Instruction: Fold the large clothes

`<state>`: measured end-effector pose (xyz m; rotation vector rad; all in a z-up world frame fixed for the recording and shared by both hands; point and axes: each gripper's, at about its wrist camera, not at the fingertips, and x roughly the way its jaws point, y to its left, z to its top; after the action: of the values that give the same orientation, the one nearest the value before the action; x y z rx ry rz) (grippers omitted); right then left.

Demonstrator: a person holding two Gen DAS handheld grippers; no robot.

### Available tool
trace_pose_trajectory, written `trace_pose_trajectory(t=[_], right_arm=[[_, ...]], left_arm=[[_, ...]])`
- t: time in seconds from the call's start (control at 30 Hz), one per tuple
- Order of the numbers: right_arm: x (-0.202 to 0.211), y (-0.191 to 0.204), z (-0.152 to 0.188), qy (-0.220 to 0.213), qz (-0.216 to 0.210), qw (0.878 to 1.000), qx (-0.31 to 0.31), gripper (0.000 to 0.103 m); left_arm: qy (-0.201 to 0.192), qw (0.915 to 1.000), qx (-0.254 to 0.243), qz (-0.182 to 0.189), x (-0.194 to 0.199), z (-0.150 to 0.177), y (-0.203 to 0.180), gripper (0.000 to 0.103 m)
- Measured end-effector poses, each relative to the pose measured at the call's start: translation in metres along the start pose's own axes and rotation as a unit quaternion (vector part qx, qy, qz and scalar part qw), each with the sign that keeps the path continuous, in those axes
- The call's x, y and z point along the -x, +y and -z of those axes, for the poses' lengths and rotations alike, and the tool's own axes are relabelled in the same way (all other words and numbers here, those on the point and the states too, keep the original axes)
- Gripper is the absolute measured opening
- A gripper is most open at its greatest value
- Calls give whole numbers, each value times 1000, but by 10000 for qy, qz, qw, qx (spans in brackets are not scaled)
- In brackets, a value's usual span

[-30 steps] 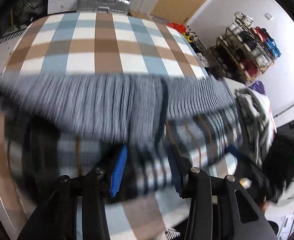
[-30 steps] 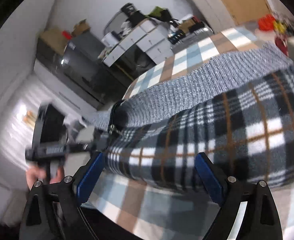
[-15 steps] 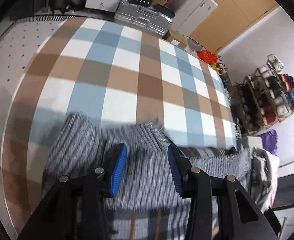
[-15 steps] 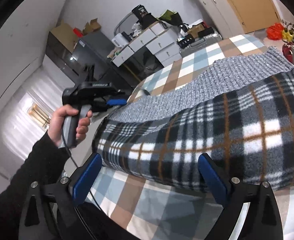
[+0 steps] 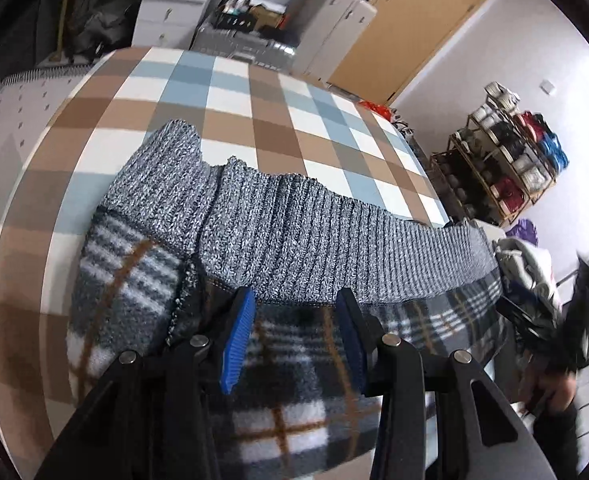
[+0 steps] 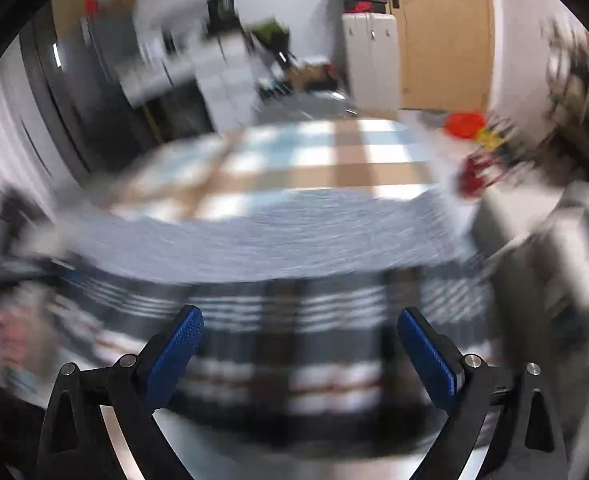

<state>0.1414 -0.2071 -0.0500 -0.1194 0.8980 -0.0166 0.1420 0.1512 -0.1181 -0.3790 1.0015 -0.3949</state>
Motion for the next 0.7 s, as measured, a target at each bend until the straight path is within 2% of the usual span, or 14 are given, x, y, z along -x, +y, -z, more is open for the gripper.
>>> trace_pose_trajectory(t=[0.07, 0.13, 0.17, 0.27, 0.4, 0.47, 0.53, 0.57, 0.7], right_arm=[[-28, -2, -5, 690, 406, 9959, 409, 99], [-59, -9, 0, 1601, 225, 9856, 487, 99], [-67, -13, 3, 1831, 130, 9822, 392, 101], [-81, -18, 3, 2001, 86, 9794, 235, 103], [-85, -31, -1, 2205, -96, 9753, -51, 103], [-80, -32, -9, 2359, -7, 9718, -83, 103], [-67, -26, -19, 2528, 213, 9672, -149, 103], [-56, -17, -25, 2437, 132, 9697, -125, 103], [-16, 45, -45, 1768, -626, 9820, 239, 103]], left_arm=[[-93, 9998, -195, -22, 0, 3, 0, 36], [-67, 9991, -392, -129, -2, 5, -2, 35], [-42, 9988, -455, -201, -3, 5, -4, 35], [-17, 9976, -577, -377, -5, 7, -8, 35], [-43, 9899, -1127, -858, -7, 18, -22, 35], [-119, 9852, -1322, -1084, -6, 25, -28, 35], [-189, 9833, -1412, -1134, -6, 30, -28, 35], [-215, 9831, -1405, -1157, -5, 31, -28, 35], [-216, 9854, -1258, -1127, -4, 29, -25, 35]])
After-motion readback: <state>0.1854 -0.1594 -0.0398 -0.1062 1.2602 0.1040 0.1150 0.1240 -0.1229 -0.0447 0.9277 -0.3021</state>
